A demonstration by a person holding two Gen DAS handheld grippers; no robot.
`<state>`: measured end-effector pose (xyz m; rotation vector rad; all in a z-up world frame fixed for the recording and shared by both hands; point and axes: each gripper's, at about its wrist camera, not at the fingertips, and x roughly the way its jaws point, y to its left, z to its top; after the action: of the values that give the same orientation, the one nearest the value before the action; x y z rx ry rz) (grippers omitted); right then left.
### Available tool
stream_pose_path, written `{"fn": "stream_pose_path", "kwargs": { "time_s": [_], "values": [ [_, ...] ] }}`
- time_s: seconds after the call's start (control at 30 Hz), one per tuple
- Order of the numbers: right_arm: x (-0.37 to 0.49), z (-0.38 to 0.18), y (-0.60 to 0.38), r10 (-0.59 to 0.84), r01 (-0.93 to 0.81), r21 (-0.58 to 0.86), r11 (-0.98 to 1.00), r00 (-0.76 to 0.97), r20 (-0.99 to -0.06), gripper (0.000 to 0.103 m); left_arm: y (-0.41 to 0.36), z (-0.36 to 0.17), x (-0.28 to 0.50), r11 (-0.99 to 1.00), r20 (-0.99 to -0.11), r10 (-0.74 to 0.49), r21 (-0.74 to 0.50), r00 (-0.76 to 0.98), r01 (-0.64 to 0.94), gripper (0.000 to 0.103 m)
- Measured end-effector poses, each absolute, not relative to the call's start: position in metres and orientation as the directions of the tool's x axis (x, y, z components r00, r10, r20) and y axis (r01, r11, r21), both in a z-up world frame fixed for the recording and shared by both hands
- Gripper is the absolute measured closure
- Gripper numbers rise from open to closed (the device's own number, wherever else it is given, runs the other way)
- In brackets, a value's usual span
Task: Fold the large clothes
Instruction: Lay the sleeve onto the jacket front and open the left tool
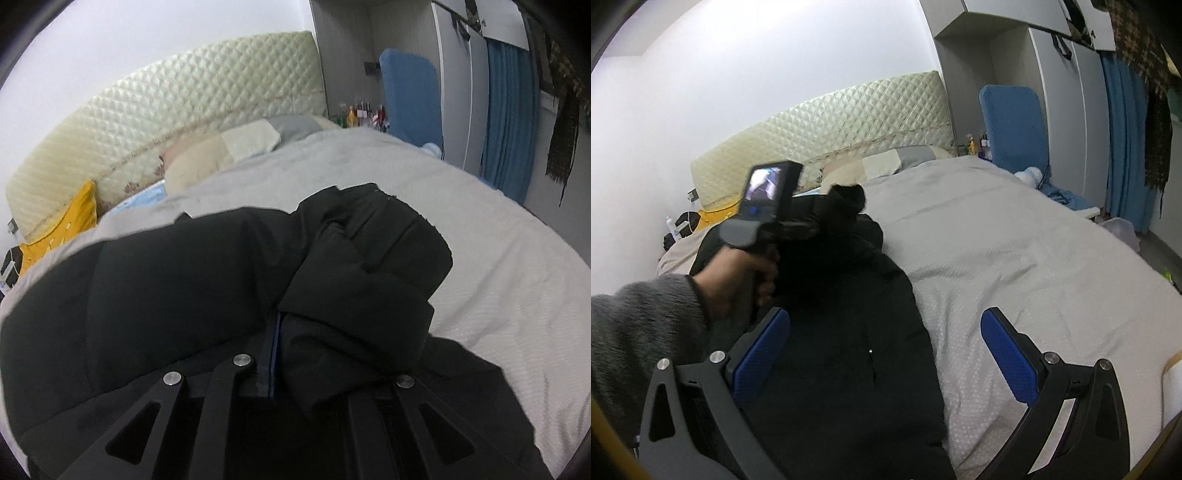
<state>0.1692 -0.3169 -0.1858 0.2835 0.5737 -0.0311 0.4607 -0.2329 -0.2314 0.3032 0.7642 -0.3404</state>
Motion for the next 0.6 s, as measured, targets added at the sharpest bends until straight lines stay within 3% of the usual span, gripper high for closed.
{"fn": "stream_pose_path", "kwargs": {
  "time_s": [0.13, 0.23, 0.6],
  "values": [
    [0.176, -0.193, -0.316, 0.069, 0.098, 0.264, 0.959, 0.827, -0.557, 0.000, -0.233, -0.255, 0.473, 0.918, -0.748, -0.209, 0.072, 0.630, 0.390, 0.096],
    [0.179, -0.195, -0.315, 0.080, 0.091, 0.271, 0.958, 0.825, -0.559, 0.000, -0.237, -0.270, 0.477, 0.915, -0.760, -0.190, 0.093, 0.622, 0.392, 0.096],
    [0.187, -0.207, -0.306, 0.081, 0.078, 0.241, 0.967, 0.806, -0.586, 0.000, -0.230, -0.244, 0.457, 0.913, -0.738, -0.186, 0.114, 0.648, 0.391, 0.088]
  ]
}}
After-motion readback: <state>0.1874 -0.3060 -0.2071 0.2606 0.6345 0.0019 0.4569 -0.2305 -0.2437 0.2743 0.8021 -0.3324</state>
